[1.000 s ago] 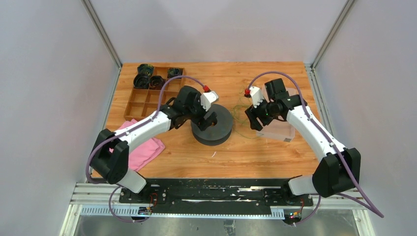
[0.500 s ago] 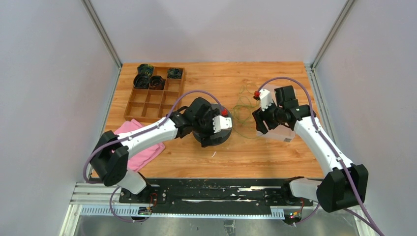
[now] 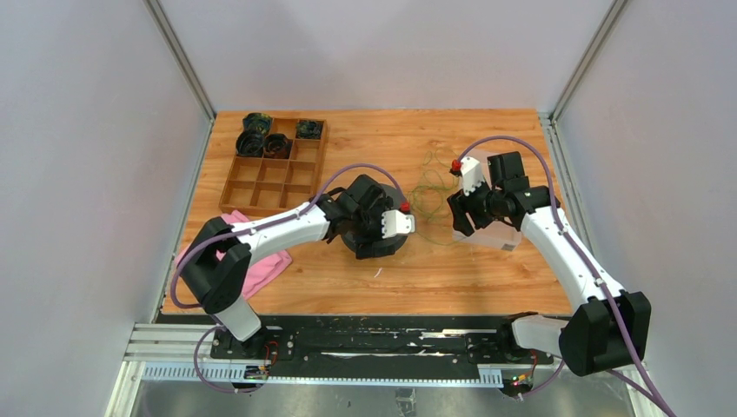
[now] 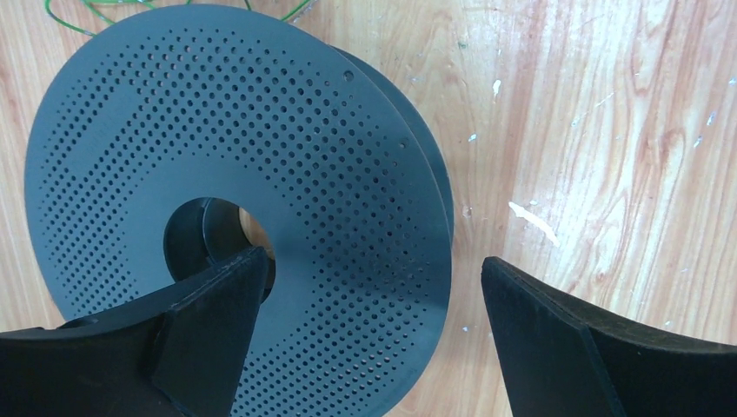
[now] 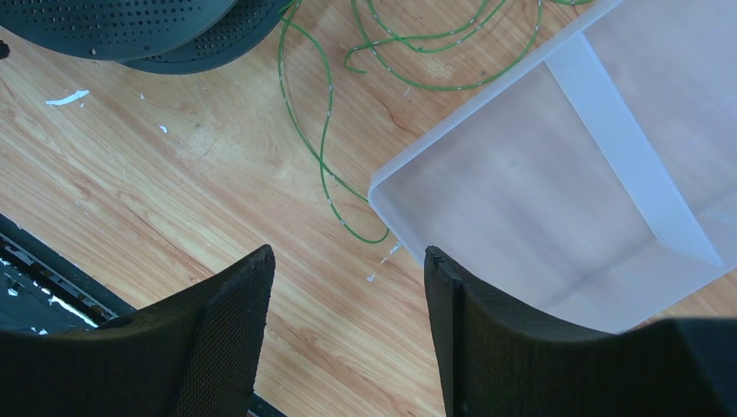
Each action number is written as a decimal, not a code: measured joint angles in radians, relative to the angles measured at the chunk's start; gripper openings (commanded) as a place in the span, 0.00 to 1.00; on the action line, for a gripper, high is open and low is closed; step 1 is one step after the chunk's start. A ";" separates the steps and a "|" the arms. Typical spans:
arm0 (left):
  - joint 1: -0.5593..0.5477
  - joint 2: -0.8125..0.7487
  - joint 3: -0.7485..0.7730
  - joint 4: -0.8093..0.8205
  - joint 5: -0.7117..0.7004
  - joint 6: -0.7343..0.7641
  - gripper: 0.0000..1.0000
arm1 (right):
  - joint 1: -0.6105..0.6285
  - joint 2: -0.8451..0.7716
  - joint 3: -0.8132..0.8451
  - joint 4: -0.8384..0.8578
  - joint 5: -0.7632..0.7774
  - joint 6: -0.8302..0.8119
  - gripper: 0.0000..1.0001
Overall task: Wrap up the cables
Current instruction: Pick up the cable reel from the center of the board.
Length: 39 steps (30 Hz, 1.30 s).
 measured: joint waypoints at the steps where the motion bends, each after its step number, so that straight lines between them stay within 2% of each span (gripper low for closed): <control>1: 0.000 0.006 0.001 0.000 -0.004 0.003 0.98 | 0.000 0.000 0.000 0.000 -0.001 0.000 0.63; 5: -0.001 0.043 0.016 -0.005 -0.013 0.018 1.00 | 0.000 0.000 0.000 0.000 -0.004 0.000 0.63; 17: -0.001 0.065 0.064 -0.050 0.005 -0.009 0.65 | 0.000 0.000 0.000 0.001 -0.003 0.000 0.63; 25: 0.018 -0.037 0.026 -0.071 0.126 -0.129 0.56 | 0.000 0.008 0.000 0.002 -0.003 0.002 0.62; 33: 0.208 -0.183 -0.043 -0.002 0.337 -0.378 0.52 | 0.000 0.007 0.006 0.002 -0.013 0.000 0.62; 39: 0.321 -0.263 -0.147 0.216 0.487 -0.711 0.49 | 0.000 0.033 0.100 0.002 -0.039 -0.010 0.62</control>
